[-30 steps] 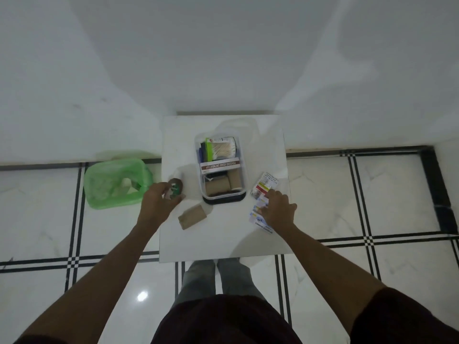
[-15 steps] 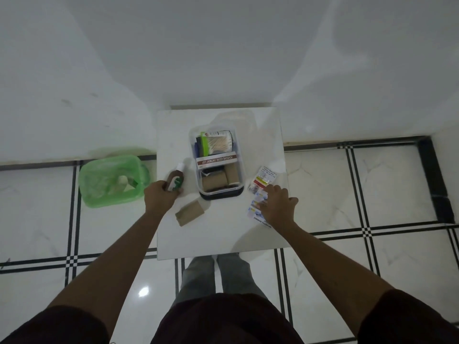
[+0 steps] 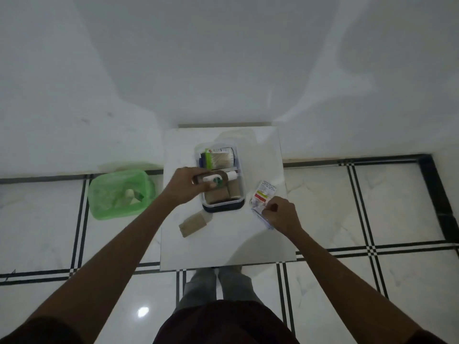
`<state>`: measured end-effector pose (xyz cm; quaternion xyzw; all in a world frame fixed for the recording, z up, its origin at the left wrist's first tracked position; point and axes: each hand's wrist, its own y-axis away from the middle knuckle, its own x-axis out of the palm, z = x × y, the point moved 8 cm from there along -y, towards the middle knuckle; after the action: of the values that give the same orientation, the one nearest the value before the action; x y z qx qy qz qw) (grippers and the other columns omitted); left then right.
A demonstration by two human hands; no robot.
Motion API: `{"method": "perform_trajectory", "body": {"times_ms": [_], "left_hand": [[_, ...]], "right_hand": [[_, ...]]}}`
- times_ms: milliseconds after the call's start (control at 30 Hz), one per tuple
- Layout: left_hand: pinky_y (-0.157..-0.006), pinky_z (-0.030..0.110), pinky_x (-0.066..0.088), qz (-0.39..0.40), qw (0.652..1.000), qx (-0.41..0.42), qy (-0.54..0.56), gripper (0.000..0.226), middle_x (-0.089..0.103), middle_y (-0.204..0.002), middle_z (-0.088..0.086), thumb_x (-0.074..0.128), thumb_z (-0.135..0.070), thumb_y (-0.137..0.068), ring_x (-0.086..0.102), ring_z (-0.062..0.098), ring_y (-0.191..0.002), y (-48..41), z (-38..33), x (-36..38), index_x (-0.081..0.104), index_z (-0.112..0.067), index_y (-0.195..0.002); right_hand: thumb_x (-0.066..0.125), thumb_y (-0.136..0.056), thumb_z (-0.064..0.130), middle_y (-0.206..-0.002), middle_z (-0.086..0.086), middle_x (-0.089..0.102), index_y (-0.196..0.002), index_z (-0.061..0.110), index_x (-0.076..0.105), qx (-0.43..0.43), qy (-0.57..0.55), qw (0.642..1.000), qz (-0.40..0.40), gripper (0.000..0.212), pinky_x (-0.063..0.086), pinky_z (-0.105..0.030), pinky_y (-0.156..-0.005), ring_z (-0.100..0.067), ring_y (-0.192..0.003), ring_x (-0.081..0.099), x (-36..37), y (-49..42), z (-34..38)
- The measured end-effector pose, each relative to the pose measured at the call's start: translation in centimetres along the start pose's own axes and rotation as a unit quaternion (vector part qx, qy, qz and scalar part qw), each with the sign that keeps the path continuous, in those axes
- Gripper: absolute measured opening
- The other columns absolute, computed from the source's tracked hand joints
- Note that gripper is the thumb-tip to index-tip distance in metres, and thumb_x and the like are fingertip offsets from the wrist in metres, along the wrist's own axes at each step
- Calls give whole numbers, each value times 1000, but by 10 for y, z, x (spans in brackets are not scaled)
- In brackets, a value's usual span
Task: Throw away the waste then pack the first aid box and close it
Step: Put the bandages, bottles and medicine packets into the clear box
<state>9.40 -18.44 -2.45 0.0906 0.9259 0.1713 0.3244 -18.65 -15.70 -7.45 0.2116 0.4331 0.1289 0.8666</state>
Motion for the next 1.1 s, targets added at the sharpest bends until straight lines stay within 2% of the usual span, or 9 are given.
{"method": "perform_trajectory", "body": {"times_ms": [100,200,467,567,633,700,867,1000,1100], "left_hand": [[-95,44,35,54,988,-28,-140,45,67,-114,-1,62,-59,-77,56,25,-109,-17,-2,31,64,-38,-117],[-95,47,23,91,965,-59,-240,31,57,-122,-8,52,-44,-88,42,23,-118,-21,0,47,63,-38,-116],[-93,51,29,91,884,33,-457,28,44,-89,-7,38,-37,-97,41,20,-107,-20,-2,60,63,-33,-107],[-88,48,31,23,896,84,-434,18,57,-89,-5,49,-33,-94,47,21,-104,-10,-12,60,65,-26,-94],[-81,49,37,-37,905,127,-404,4,67,-87,-6,72,-25,-79,57,22,-94,2,-16,55,70,-24,-81],[-80,51,39,-94,924,148,-338,14,71,-92,-4,81,-19,-70,62,23,-93,17,-11,47,72,-22,-79],[-84,42,32,-251,942,103,-199,17,65,-113,-3,58,-30,-88,54,19,-107,62,16,20,65,-23,-102],[-83,44,42,-197,971,-31,-132,48,62,-118,4,50,-49,-78,55,26,-110,87,70,34,60,-17,-113],[-77,47,48,-89,976,-89,-180,62,63,-119,7,58,-50,-68,59,33,-107,92,106,56,61,-12,-117]], "right_hand": [[65,-82,12,-78,-3,63,-77,8,58,11,-12,1000,3,9,33,-9,-53,-12,-66,55,-12,4,1],[68,-82,15,-73,-3,61,-78,3,61,13,-27,999,-22,15,34,-13,-55,-15,-64,53,-24,5,0],[71,-83,23,-72,-6,65,-76,10,61,14,-143,986,-87,17,42,-21,-62,-20,-67,59,-51,-1,19],[71,-83,19,-75,-10,69,-80,11,64,-19,-184,979,-84,11,48,-26,-63,-22,-68,63,-60,-5,44],[71,-83,19,-77,-12,70,-82,12,65,-41,-199,975,-84,9,53,-31,-63,-22,-67,66,-67,-8,64],[72,-83,22,-72,-6,69,-81,14,65,-84,-186,974,-100,11,49,-20,-58,-6,-60,62,-73,-12,88],[72,-82,13,-65,11,62,-80,8,68,-222,-155,959,-86,6,41,-6,-53,6,-58,58,-58,-13,160],[69,-81,16,-70,-6,68,-78,8,67,-254,-114,961,-4,9,52,-35,-63,-19,-64,62,-15,-25,180],[63,-81,25,-78,5,65,-79,19,65,-238,12,971,30,8,44,-40,-73,-19,-77,59,18,-45,169]]}}
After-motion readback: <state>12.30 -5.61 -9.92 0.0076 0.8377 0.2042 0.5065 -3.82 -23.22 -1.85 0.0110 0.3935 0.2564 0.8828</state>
